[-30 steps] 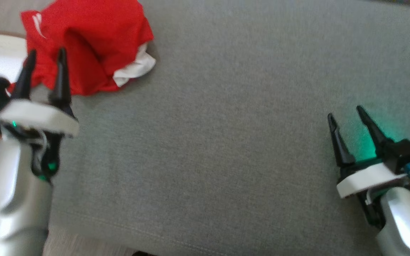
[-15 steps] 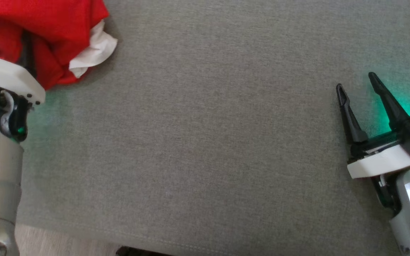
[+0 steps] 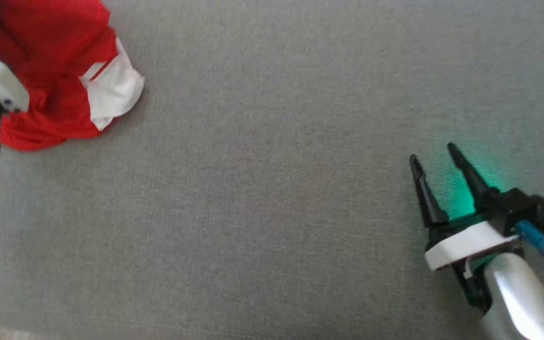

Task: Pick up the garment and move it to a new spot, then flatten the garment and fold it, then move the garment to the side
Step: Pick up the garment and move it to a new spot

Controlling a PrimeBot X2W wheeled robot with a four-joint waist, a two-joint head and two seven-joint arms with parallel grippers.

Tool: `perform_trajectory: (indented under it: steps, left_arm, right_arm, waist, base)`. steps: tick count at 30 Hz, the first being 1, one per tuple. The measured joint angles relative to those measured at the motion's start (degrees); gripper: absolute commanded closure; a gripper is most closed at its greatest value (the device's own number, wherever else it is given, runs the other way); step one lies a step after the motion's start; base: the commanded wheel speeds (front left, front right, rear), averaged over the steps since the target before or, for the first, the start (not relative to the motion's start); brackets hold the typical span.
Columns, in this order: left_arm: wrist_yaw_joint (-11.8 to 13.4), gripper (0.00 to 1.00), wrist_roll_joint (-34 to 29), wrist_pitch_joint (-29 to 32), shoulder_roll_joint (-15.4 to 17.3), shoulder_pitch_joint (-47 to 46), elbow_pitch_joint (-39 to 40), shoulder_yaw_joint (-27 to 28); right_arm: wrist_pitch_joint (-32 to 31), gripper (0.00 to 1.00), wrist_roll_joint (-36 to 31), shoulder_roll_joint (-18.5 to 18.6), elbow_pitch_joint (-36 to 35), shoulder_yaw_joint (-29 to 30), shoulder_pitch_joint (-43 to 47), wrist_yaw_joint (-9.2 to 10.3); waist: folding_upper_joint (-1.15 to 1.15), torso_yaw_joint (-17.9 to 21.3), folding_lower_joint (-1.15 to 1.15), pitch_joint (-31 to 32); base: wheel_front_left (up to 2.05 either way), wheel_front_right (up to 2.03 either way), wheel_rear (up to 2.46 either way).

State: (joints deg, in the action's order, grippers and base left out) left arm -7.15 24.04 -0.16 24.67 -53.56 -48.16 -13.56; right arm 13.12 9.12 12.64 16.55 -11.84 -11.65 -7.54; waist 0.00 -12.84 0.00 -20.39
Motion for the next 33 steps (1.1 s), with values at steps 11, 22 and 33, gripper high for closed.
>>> perform_trajectory:
  steps: [11, 22, 33]
  left_arm:
    - [-0.4, 1.00, 2.9, 9.7, 4.2, 2.0, 25.7, -5.3]
    - [0.0, 1.00, 16.1, 23.3, 3.9, 15.3, 58.6, -9.4]
    - [2.7, 1.00, 22.8, 30.5, -2.7, 18.4, 71.3, -18.5]
  right_arm:
    - [1.1, 0.00, 1.7, -4.8, 4.8, -0.9, 1.2, 0.00]
    - [1.1, 0.00, 2.0, -6.8, 1.9, -1.9, 5.2, 0.00]
    - [1.1, 0.00, 3.0, -8.3, -3.5, -3.5, 3.3, 0.00]
  waist:
    - [0.00, 5.2, -0.01, 10.2]
    - [0.00, 13.4, -0.01, 14.8]
    - [0.00, 23.0, 0.00, 13.2]
  base:
    - [0.00, 0.00, 0.00]
    - [0.00, 0.00, 0.00]
    - [0.00, 0.00, 0.00]
